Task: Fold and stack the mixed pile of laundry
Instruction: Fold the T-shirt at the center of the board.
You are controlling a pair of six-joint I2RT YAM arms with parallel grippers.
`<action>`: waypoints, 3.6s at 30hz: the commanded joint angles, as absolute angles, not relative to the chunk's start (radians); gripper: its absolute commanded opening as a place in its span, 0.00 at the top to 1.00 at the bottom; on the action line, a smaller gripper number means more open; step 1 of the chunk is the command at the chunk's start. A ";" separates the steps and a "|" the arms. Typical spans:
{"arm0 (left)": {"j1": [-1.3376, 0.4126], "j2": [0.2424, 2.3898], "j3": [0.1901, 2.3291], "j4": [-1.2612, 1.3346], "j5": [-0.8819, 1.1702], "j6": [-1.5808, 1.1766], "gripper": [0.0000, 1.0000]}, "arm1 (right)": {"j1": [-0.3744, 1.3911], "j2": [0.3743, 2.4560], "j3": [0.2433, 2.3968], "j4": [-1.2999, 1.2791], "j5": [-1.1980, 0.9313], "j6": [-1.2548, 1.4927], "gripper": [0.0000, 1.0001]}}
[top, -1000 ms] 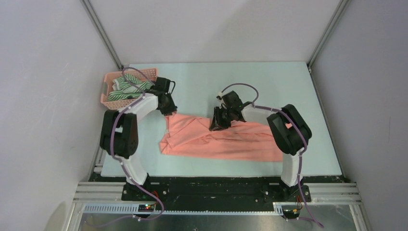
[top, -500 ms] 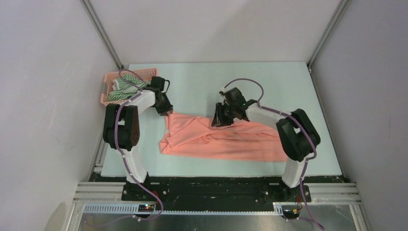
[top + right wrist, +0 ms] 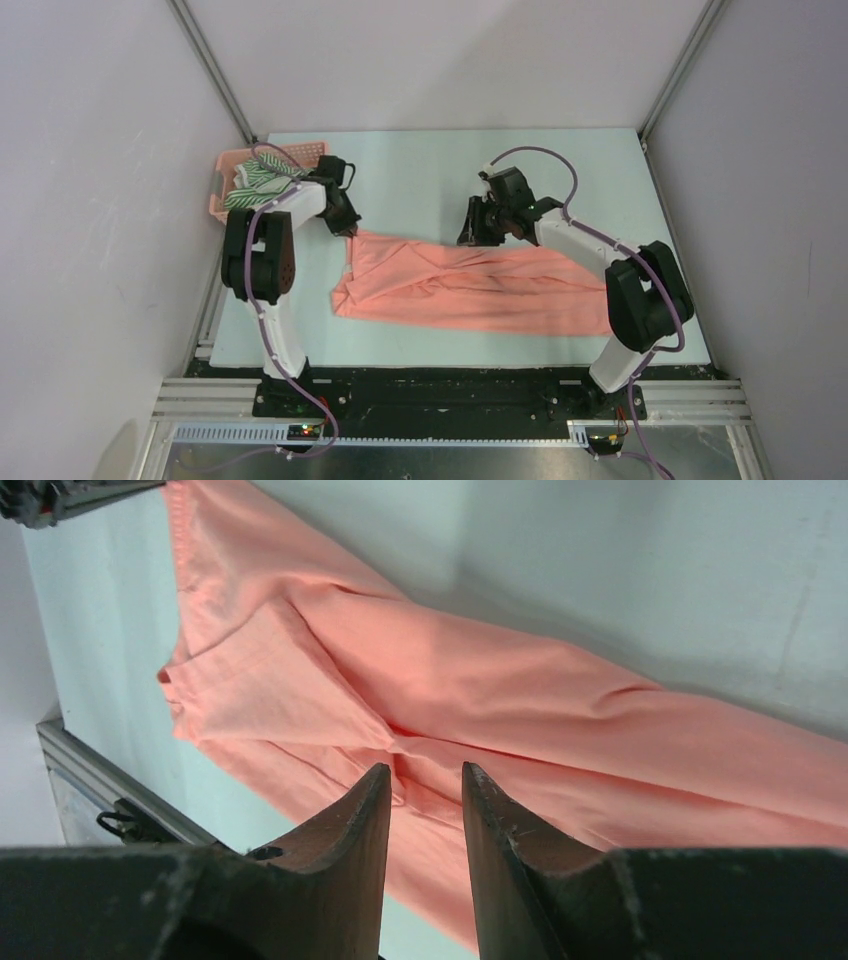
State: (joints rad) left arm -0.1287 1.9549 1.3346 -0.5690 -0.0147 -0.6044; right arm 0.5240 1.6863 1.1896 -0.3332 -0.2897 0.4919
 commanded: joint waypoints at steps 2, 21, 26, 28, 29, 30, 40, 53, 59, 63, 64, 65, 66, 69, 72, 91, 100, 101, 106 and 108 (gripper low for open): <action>-0.131 2.040 1.521 -0.535 -0.010 -0.621 1.00 | 0.472 1.605 1.197 -0.387 -0.192 0.469 0.64; -0.121 2.705 2.472 -0.031 0.309 -1.069 0.74 | 0.194 1.456 1.197 -0.455 -0.110 0.403 0.64; -0.159 2.491 2.267 0.047 0.343 -0.911 0.40 | 0.177 1.451 1.197 -0.493 -0.105 0.380 0.63; -0.163 2.387 2.139 0.048 0.362 -0.893 0.36 | 0.176 1.447 1.197 -0.507 -0.114 0.373 0.63; -0.164 2.355 2.048 0.048 0.375 -0.886 0.35 | 0.175 1.444 1.197 -0.515 -0.122 0.372 0.62; -0.164 2.288 2.002 0.048 0.378 -0.876 0.35 | 0.176 1.438 1.195 -0.516 -0.127 0.372 0.62; -0.173 1.884 1.347 0.057 0.266 -0.816 0.35 | 0.145 1.433 1.183 -0.594 -0.100 0.320 0.59; -0.195 1.710 0.967 0.043 0.128 -0.917 0.38 | -0.100 1.563 1.163 -0.729 -0.047 0.199 0.46; -0.191 1.779 0.979 0.037 0.069 -0.959 0.39 | -0.175 1.755 1.257 -0.795 -0.135 0.138 0.50; -0.190 1.834 1.024 0.028 0.044 -0.982 0.40 | -0.187 1.824 1.294 -0.802 -0.109 0.119 0.51; -0.190 1.853 1.033 0.019 0.044 -0.987 0.41 | -0.193 1.835 1.300 -0.805 -0.109 0.116 0.51; -0.190 1.868 1.049 0.014 0.044 -0.988 0.43 | -0.196 1.855 1.309 -0.813 -0.107 0.109 0.51; -0.190 1.874 1.055 0.009 0.038 -0.991 0.43 | -0.202 1.864 1.313 -0.816 -0.104 0.107 0.51; -0.190 1.901 1.077 0.006 0.025 -0.994 0.48 | -0.216 1.897 1.318 -0.824 -0.129 0.099 0.53; -0.186 1.927 1.099 0.007 0.025 -0.992 0.60 | -0.225 1.911 1.318 -0.826 -0.153 0.099 0.59; -0.168 2.171 1.489 -0.111 0.093 -0.914 1.00 | -0.233 1.620 0.877 -0.741 -0.210 0.469 1.00; -0.166 2.352 1.779 -0.148 0.252 -0.870 1.00 | -0.044 1.454 0.633 -0.642 -0.225 0.712 1.00; -0.168 2.369 1.813 -0.151 0.258 -0.867 1.00 | -0.014 1.429 0.612 -0.632 -0.230 0.746 1.00; -0.170 2.425 1.915 -0.189 0.287 -0.830 1.00 | 0.118 1.331 0.572 -0.645 -0.219 0.869 1.00; -0.170 2.429 1.969 -0.237 0.280 -0.792 1.00 | 0.169 1.295 0.561 -0.656 -0.199 0.900 1.00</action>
State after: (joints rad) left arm -0.1753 2.4184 1.8626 -0.1951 0.2634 -0.8711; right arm 0.0818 1.3437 0.6140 -0.5701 -0.2234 0.7795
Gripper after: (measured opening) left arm 0.009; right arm 0.016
